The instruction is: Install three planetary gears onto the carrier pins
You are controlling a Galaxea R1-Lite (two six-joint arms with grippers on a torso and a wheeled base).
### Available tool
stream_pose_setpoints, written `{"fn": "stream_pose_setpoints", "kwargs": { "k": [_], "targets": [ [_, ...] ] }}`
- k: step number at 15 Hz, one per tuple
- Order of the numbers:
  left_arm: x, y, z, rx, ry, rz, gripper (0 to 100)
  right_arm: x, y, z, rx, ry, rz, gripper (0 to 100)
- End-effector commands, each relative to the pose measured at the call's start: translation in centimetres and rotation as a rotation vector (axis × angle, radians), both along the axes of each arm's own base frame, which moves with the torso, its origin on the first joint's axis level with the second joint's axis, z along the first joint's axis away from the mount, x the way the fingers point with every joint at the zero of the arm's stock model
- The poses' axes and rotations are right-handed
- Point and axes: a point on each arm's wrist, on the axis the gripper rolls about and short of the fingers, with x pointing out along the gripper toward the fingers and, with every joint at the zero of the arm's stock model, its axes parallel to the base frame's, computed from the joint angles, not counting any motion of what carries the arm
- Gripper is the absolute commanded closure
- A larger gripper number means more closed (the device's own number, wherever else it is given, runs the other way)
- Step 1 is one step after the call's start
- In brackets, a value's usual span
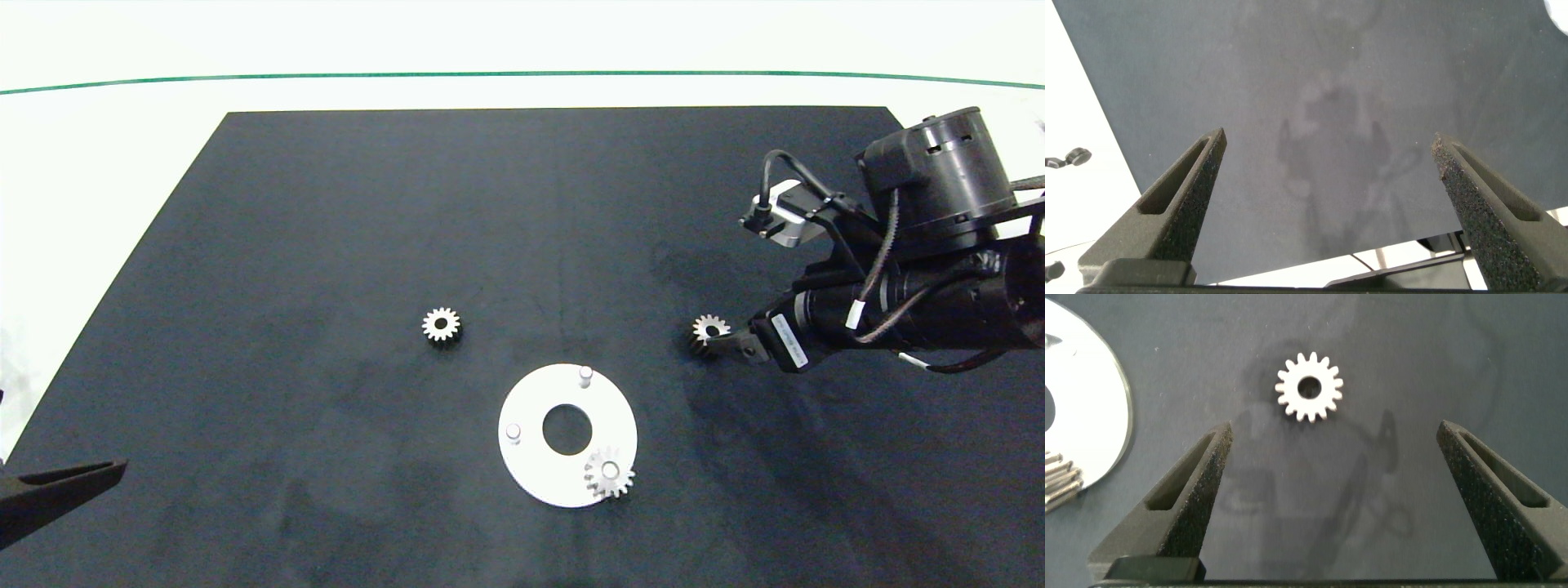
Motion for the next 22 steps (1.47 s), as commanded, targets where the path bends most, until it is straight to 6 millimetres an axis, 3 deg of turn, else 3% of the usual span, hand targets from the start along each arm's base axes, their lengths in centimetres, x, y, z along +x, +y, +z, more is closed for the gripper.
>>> {"fn": "stream_pose_setpoints", "kwargs": {
  "k": [1,10,22],
  "targets": [
    [0.0,0.0,0.0,0.003,0.003,0.001,0,1.4,0.6,-0.5,-0.008,0.013,-0.001,0],
    [-0.1,0.0,-0.1,0.003,0.003,0.001,0,2.9,0.7,-1.1,0.017,0.035,-0.048,0],
    [-0.1,0.0,-0.1,0.004,0.003,0.0,0,3.3,1.2,-2.5,0.014,0.08,-0.053,0]
  ]
}}
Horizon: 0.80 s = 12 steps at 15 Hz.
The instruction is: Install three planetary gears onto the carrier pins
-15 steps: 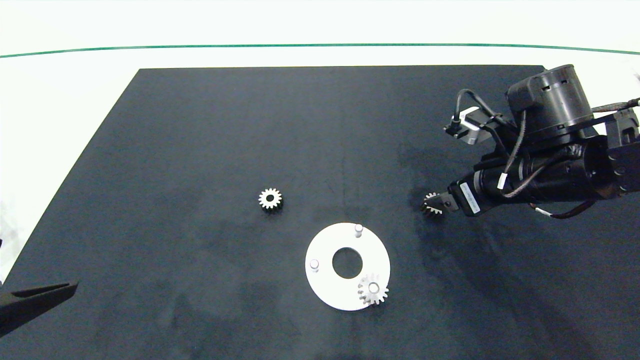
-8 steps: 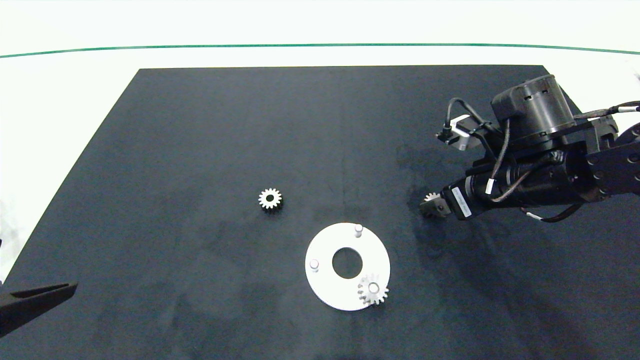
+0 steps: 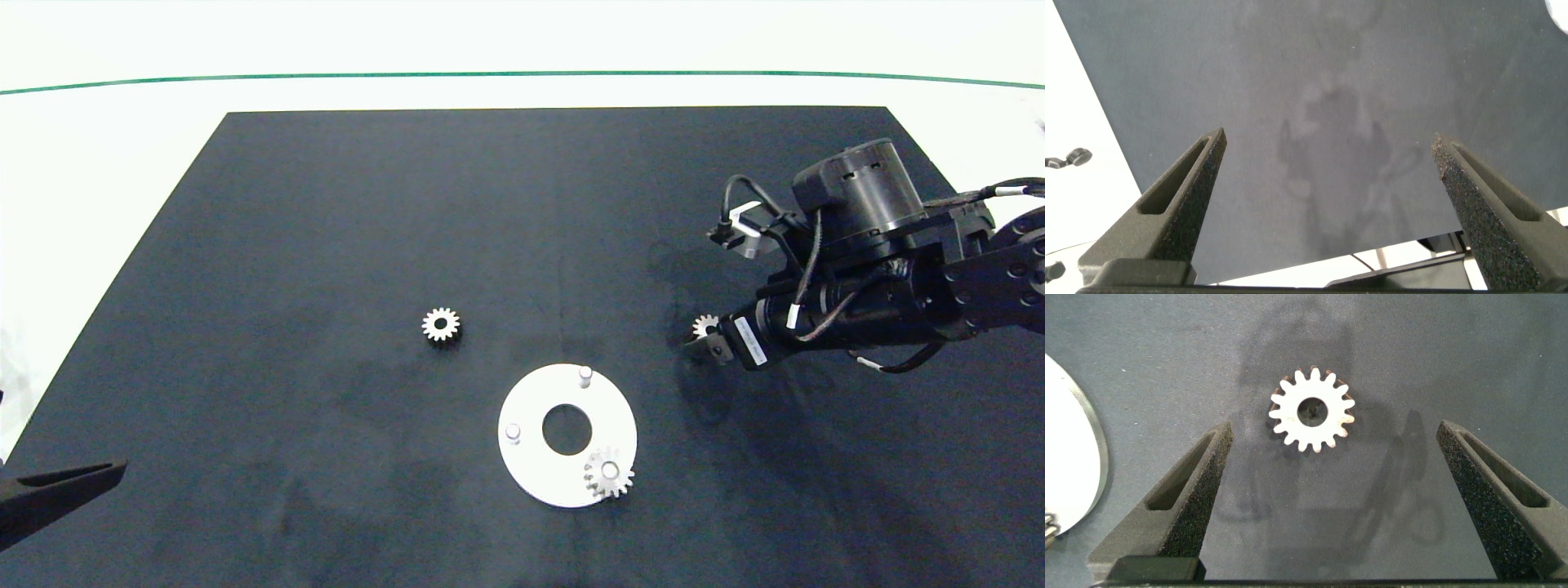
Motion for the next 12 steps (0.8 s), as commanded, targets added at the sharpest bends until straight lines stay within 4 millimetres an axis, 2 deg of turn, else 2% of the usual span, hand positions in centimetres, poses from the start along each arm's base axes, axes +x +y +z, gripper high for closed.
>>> {"fn": "stream_pose_setpoints", "kwargs": {
  "k": [1,7,10,12],
  "targets": [
    [0.0,0.0,0.0,0.003,0.004,0.001,0,0.4,0.4,-0.3,-0.006,0.007,0.006,0],
    [-0.1,0.0,0.0,0.002,0.002,0.001,0,1.7,0.8,-0.6,0.018,0.008,-0.01,0],
    [-0.1,0.0,0.0,0.002,0.001,0.002,0,1.6,0.8,-0.7,0.018,0.014,-0.01,0],
    [-0.2,0.1,0.1,0.0,-0.005,0.002,0,1.4,0.8,-0.9,0.04,0.03,-0.028,4]
  ]
}}
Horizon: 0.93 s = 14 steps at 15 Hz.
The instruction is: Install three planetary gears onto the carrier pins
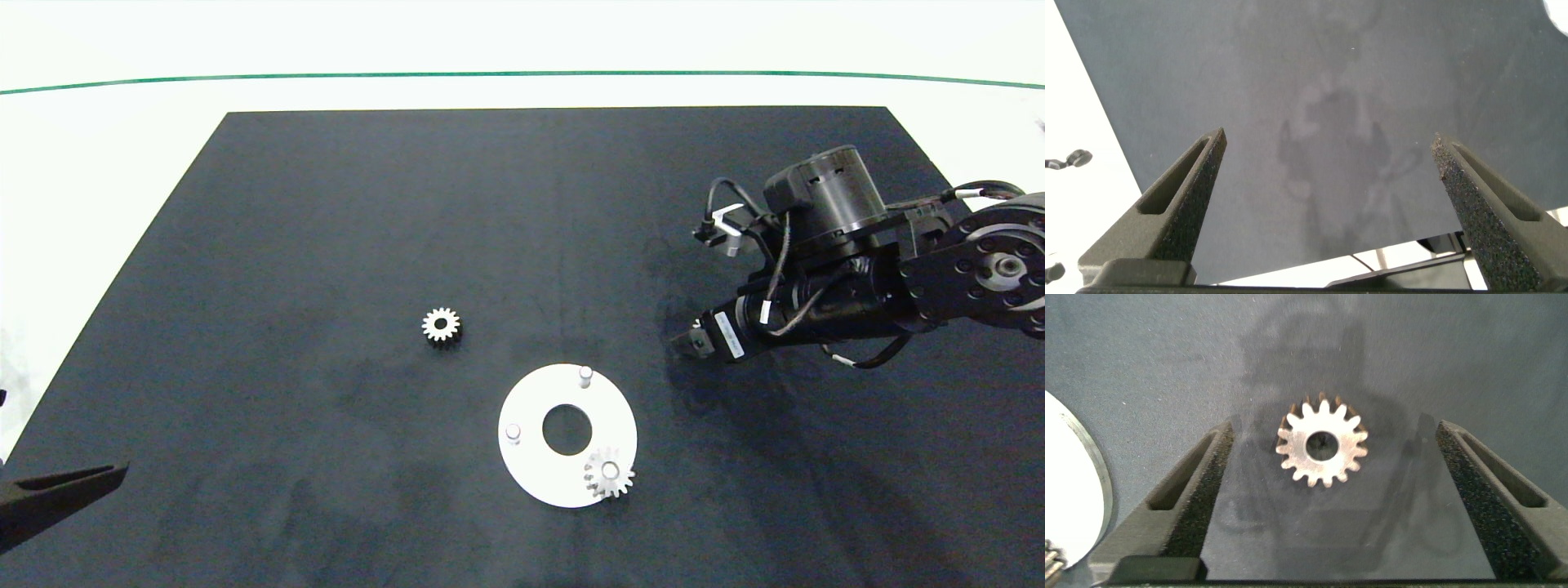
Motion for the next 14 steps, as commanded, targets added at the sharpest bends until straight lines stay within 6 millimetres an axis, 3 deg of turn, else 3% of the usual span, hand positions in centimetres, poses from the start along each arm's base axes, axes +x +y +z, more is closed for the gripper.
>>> {"fn": "stream_pose_setpoints", "kwargs": {
  "k": [1,5,14],
  "targets": [
    [-0.17,0.18,0.02,0.001,-0.003,0.019,0,-0.29,-0.03,-0.45,0.006,0.022,-0.005,6],
    [-0.3,0.22,0.08,-0.001,-0.008,0.019,0,-0.48,-0.24,-1.09,0.012,0.048,0.0,15],
    [-0.48,0.26,-0.02,0.005,-0.001,0.015,0,-0.06,-0.04,-0.48,0.042,0.014,0.021,33]
  ]
}}
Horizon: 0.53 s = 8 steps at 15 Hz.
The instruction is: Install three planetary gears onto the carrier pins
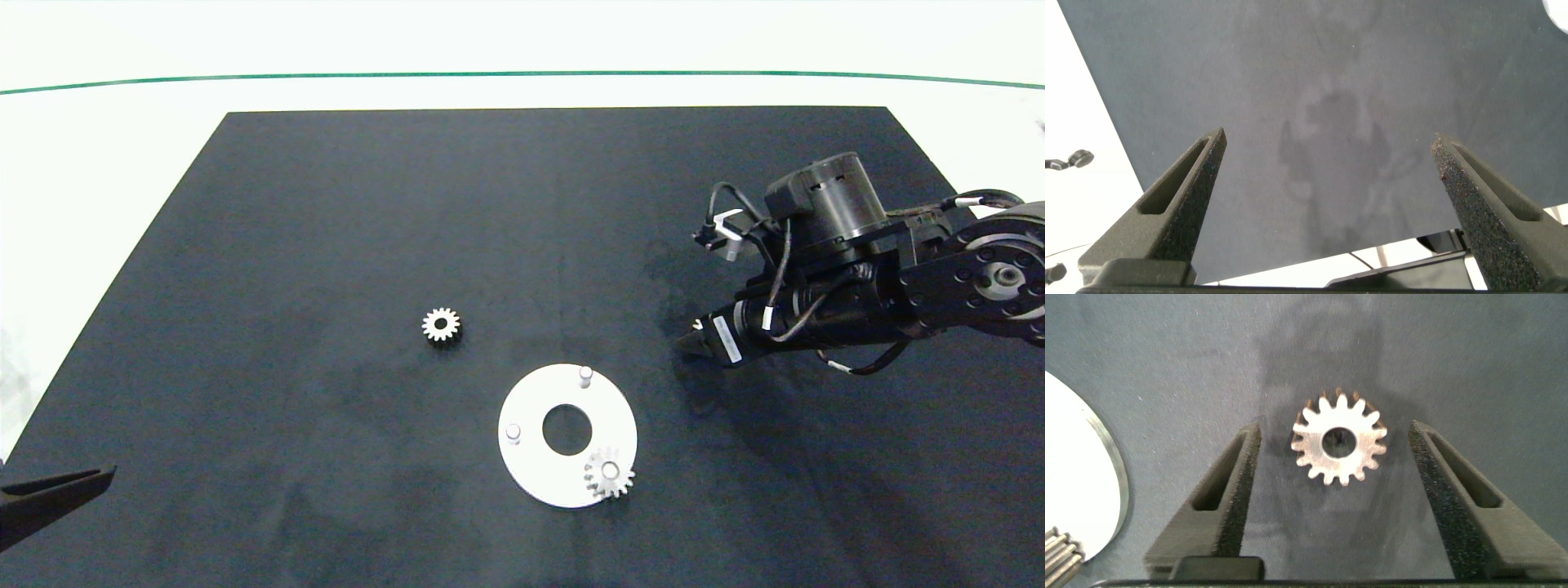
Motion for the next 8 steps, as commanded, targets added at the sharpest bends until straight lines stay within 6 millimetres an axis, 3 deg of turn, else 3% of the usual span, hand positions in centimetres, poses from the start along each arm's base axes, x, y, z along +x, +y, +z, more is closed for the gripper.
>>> {"fn": "stream_pose_setpoints", "kwargs": {
  "k": [1,8],
  "targets": [
    [-0.03,0.01,-0.02,0.002,0.003,0.0,0,0.06,0.04,-0.11,-0.002,0.003,0.001,34],
    [-0.03,0.01,-0.02,0.002,0.003,0.0,0,0.21,-0.44,-0.32,0.012,0.017,0.0,49]
  ]
}}
